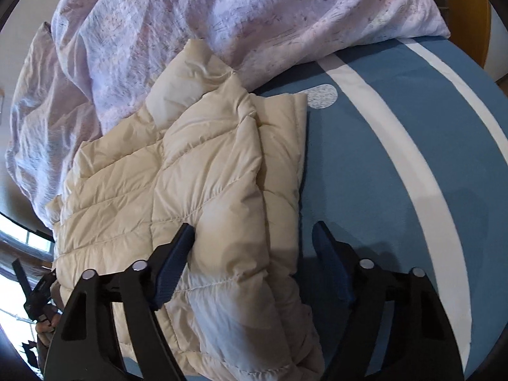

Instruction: Fold large clothes

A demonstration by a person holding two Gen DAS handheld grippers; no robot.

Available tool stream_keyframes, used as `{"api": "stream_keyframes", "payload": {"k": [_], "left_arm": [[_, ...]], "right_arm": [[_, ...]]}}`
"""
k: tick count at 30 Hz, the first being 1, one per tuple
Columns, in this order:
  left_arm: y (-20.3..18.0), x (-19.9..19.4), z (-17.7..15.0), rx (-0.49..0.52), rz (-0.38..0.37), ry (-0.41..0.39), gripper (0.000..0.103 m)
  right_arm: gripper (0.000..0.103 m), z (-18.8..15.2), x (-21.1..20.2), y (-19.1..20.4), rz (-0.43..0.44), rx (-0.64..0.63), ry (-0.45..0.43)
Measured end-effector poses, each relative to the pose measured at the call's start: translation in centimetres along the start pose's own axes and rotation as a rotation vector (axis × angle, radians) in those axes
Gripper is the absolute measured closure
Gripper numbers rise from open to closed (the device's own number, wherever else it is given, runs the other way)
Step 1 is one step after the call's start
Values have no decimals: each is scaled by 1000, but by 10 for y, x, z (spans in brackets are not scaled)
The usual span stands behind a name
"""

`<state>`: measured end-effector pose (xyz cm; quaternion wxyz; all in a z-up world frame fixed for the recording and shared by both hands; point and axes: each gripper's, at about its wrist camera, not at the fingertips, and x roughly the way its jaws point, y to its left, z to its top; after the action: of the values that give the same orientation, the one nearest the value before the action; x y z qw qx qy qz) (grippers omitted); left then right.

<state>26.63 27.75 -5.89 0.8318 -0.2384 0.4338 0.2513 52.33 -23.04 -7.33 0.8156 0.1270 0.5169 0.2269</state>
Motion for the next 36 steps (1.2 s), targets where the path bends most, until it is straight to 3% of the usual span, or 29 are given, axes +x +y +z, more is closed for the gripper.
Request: {"api": "stream_keyframes", "payload": {"k": [5,11,13,18,23,36], "left_arm": [[2,2,-5,-28,-56,3,27],[3,-1,-9,-70,-142,6,53],[4,-3,-9,-82,-160,2,66],[1,-16,-11,-74,-158,-26,82],[8,-28,-20,-56,-138,-32,83],[62,-83,-83,-11,-92,-42,83]], "right_arm": [[41,-3,0,-8,88,26,11],[70,-9,5,-28,261,124,48],[76,-11,6,-31,287,136,40],[85,-15,-1,-26,291,136,23],[87,-23,-8,-13,294,130,27],[87,-98,-41,13,300,63,73]]}}
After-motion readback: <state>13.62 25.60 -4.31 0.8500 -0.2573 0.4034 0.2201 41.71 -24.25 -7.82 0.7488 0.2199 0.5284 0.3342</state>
